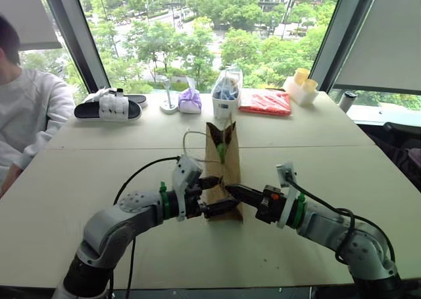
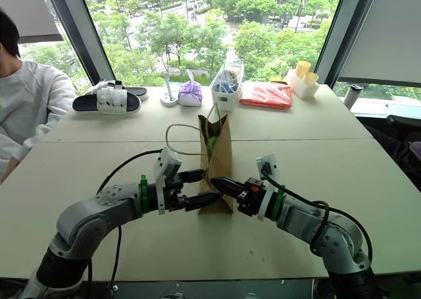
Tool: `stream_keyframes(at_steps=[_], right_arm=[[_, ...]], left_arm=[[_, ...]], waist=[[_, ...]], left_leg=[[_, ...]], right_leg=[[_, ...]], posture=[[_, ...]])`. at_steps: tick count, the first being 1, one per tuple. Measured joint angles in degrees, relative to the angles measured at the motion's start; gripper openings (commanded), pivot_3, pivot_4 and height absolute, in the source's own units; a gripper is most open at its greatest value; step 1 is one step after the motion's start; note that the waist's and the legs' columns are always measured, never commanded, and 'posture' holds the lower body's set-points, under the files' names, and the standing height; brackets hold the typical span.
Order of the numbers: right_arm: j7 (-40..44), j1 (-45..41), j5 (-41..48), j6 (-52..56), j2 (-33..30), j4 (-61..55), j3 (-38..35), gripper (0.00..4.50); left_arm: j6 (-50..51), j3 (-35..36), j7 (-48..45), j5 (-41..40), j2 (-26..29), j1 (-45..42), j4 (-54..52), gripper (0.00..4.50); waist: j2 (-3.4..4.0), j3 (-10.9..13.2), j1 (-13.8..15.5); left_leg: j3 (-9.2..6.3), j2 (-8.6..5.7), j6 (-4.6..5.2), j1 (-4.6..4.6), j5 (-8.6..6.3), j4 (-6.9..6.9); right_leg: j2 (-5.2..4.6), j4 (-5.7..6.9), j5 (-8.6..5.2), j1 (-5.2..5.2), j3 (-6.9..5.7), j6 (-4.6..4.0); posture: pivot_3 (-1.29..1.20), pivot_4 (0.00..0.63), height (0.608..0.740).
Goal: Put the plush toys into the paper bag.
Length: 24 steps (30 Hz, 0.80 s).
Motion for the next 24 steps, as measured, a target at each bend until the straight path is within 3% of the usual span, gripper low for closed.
stream_keyframes(at_steps=[12,15,21,24], right_arm=[[0.1,-1.2,-1.2,0.0,0.9,1.2,-0.6,0.08],[0.2,-1.2,-1.2,0.0,0.9,1.2,-0.8,0.0],[0.5,-1.0,-0.7,0.2,1.0,1.2,-1.6,0.0],[0.6,-0.2,0.3,0.2,1.0,1.0,-2.1,0.0]], left_arm=[[-4.8,-6.6,1.5,13.1,-2.8,-2.0,3.4,4.19],[-5.1,-7.1,2.3,14.5,-4.7,-2.4,4.2,2.96],[-5.4,-7.1,2.4,16.1,-6.1,-3.1,5.2,0.02],[-5.5,-7.0,2.2,16.6,-6.4,-3.2,5.4,0.02]], waist=[[0.0,0.0,0.0],[0.0,0.0,0.0],[0.0,0.0,0.0],[0.0,0.0,0.0]], left_leg=[[-0.01,0.0,0.0,-0.01,0.0,0.01],[-0.01,0.0,0.0,0.0,0.0,0.01],[-0.01,0.0,0.01,0.0,0.0,0.01],[-0.01,0.0,0.0,0.0,0.0,0.02]], right_leg=[[0.02,0.01,0.06,0.01,-0.01,0.11],[0.02,0.02,0.06,0.01,-0.01,0.13],[0.02,0.04,0.06,0.0,-0.02,0.13],[0.02,0.03,0.07,0.01,-0.02,0.14]], posture=[[0.0,0.15,0.74],[0.0,0.15,0.74],[0.0,0.15,0.74],[0.0,0.15,0.74]])
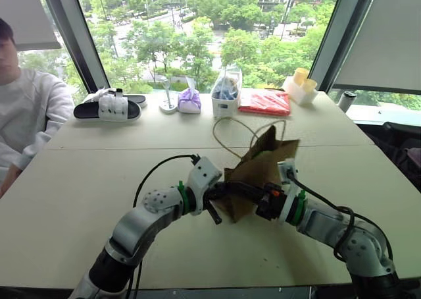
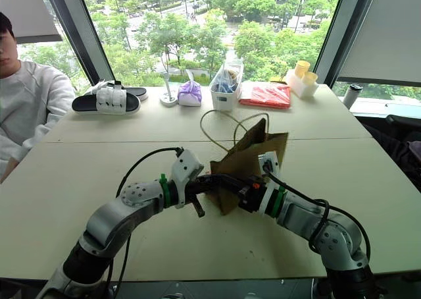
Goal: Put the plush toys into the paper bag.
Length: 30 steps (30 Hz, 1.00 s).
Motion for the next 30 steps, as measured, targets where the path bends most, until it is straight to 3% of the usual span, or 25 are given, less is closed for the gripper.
stream_keyframes(at_steps=[8,12,18,22,25,30], right_arm=[[3.2,8.8,10.6,1.0,-4.9,-4.5,-9.7,0.0],[4.0,13.1,12.2,1.0,-7.5,-6.6,-12.4,0.0],[4.2,14.5,10.5,-0.1,-7.7,-6.5,-12.9,0.0],[4.1,16.3,10.0,-0.9,-7.7,-6.6,-13.6,0.0],[4.0,18.2,9.9,-1.6,-7.7,-6.7,-14.0,0.0],[3.7,20.5,9.8,-2.9,-7.7,-6.9,-15.1,0.0]], left_arm=[[-2.1,1.4,-2.4,0.1,-0.4,-1.4,2.5,0.02],[-10.0,3.3,-13.6,-2.2,2.3,-7.1,7.5,0.02],[-17.9,7.4,-32.2,-5.8,5.6,-21.4,23.8,0.02],[-27.0,7.5,-40.0,-2.0,5.9,-28.2,45.6,0.02],[-32.0,7.7,-44.8,0.3,5.2,-31.4,58.1,0.02],[-37.1,7.6,-48.9,3.4,3.8,-31.2,64.8,0.02]], waist=[[-0.01,0.0,0.1],[-0.01,0.0,0.1],[0.0,0.0,0.0],[-0.01,0.0,0.0],[-0.04,0.0,0.0],[-0.05,0.0,0.1]], left_leg=[[-0.01,0.0,0.0,0.0,0.0,0.02],[0.02,0.02,0.0,0.0,0.0,0.02],[0.06,0.01,0.01,0.0,0.0,0.08],[0.03,0.01,0.02,0.0,0.0,0.07],[0.02,0.01,0.03,-0.02,0.0,0.08],[-0.03,0.0,0.03,-0.02,-0.01,0.08]], right_leg=[[0.0,0.0,0.0,0.04,-0.02,0.0],[0.01,0.0,-0.06,0.03,-0.05,-0.09],[0.01,-0.04,-0.01,0.08,-0.07,0.0],[0.02,0.01,0.0,0.06,-0.1,0.02],[0.01,0.01,0.01,0.06,-0.1,0.04],[0.01,0.02,0.01,0.08,-0.1,0.04]], posture=[[0.0,0.15,0.74],[0.0,0.15,0.74],[0.0,0.15,0.74],[0.0,0.15,0.74],[0.0,0.15,0.74],[0.0,0.15,0.74]])
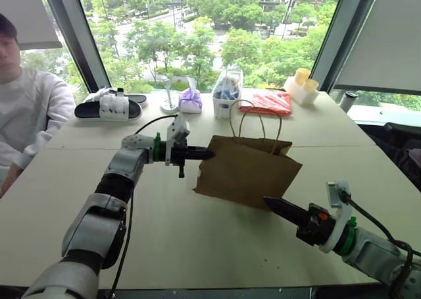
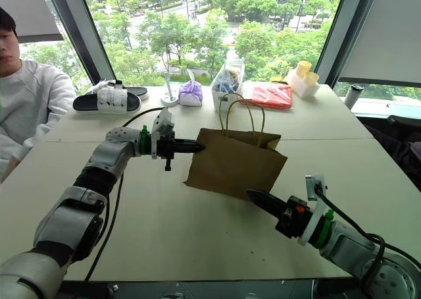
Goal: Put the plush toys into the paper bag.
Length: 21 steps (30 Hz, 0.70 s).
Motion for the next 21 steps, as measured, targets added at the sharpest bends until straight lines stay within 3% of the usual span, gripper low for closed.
stream_keyframes(at_steps=[1,4,10,15,19,21], right_arm=[[-0.2,0.4,0.0,-0.1,0.0,0.0,-0.3,0.0],[-0.3,1.1,-0.4,-0.5,0.0,0.0,-0.9,0.0],[0.3,0.8,-1.4,-0.7,-1.6,0.8,-1.6,0.0],[2.0,0.8,-2.9,-0.3,-4.7,1.3,-1.7,0.0],[4.6,3.9,-5.4,0.2,-9.7,1.5,-5.0,0.0],[5.8,4.2,-6.9,0.1,-11.2,2.3,-6.6,0.0]], left_arm=[[-0.1,0.0,-0.4,0.2,-0.3,0.9,-0.1,0.02],[1.4,0.0,-1.2,0.5,-0.8,4.8,-2.1,0.92],[4.1,0.9,0.9,0.5,-0.7,7.5,-8.8,3.86],[10.6,4.2,5.2,-0.9,3.2,11.2,-17.2,3.86],[26.0,13.2,8.5,-9.4,14.0,24.8,-37.1,3.86],[33.5,17.7,12.1,-13.7,15.8,32.6,-45.9,3.86]], waist=[[0.0,0.0,0.0],[0.0,0.0,-0.2],[0.0,0.0,-0.1],[0.0,0.0,-0.5],[0.06,0.0,-2.0],[0.07,0.0,-1.6]], left_leg=[[0.0,0.0,0.0,0.01,0.0,0.0],[-0.03,0.01,0.0,0.01,0.0,0.0],[-0.04,0.01,0.0,0.03,0.0,0.07],[-0.05,0.02,0.0,0.03,0.0,0.02],[-0.08,0.13,0.13,0.16,-0.07,-0.22],[-0.07,0.14,0.13,0.16,-0.07,-0.2]], right_leg=[[0.0,0.01,0.0,-0.01,0.0,0.0],[0.0,0.07,0.0,-0.03,0.0,0.0],[0.0,0.11,0.0,-0.01,0.0,0.0],[0.01,0.15,0.0,-0.07,0.0,0.0],[0.0,0.14,-0.01,-0.17,0.06,-0.01],[-0.02,0.12,-0.02,-0.13,0.06,-0.02]], posture=[[0.0,0.15,0.74],[0.0,0.15,0.74],[0.0,0.15,0.74],[0.0,0.15,0.74],[0.0,0.15,0.74],[0.0,0.15,0.74]])
